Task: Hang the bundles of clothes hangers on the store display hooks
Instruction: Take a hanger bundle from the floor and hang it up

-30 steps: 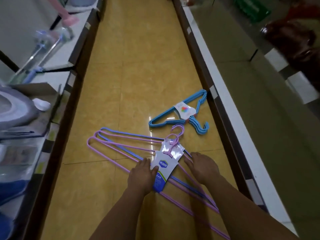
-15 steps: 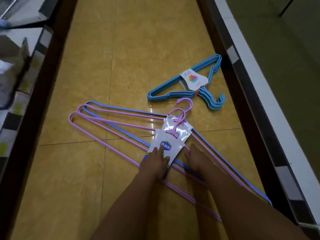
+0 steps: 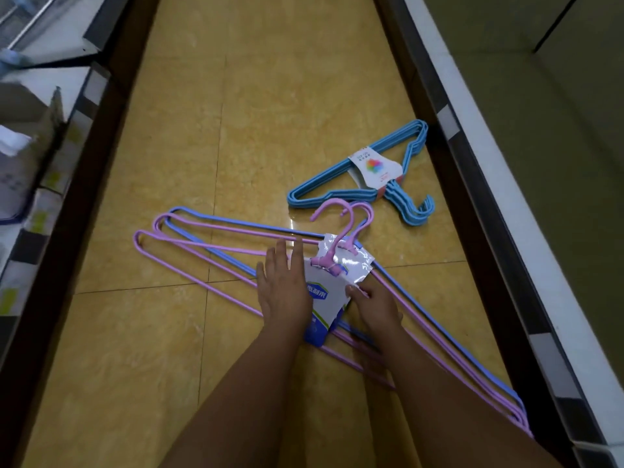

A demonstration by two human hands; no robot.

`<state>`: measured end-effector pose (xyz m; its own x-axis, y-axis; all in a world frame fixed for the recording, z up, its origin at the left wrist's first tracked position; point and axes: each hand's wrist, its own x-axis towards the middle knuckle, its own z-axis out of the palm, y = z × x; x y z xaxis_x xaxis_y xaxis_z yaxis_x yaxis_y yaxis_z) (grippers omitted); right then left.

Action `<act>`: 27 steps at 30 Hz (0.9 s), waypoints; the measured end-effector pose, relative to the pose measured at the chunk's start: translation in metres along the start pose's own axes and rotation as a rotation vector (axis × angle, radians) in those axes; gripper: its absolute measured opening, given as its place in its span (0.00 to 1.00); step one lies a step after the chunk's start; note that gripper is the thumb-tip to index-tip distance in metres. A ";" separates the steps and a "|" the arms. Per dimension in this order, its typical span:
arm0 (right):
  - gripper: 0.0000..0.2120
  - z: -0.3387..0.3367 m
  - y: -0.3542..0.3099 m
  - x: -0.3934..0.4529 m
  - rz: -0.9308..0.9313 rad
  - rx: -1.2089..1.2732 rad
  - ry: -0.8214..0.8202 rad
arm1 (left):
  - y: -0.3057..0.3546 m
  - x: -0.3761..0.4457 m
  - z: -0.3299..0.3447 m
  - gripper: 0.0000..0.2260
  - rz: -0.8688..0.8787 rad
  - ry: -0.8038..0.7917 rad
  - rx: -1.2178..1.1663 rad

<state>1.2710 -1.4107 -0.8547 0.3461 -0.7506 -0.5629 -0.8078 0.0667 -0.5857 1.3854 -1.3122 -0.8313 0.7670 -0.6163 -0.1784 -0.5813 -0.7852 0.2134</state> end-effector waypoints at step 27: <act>0.13 -0.222 -0.353 -0.335 -0.596 -1.002 -0.055 | 0.005 -0.124 -0.487 0.08 0.020 -0.178 -0.032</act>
<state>1.3343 -1.3288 -0.3295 0.7979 -0.4572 -0.3929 -0.5174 -0.8538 -0.0573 1.4198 -1.2108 -0.3399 0.6934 -0.6353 -0.3401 -0.5850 -0.7718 0.2491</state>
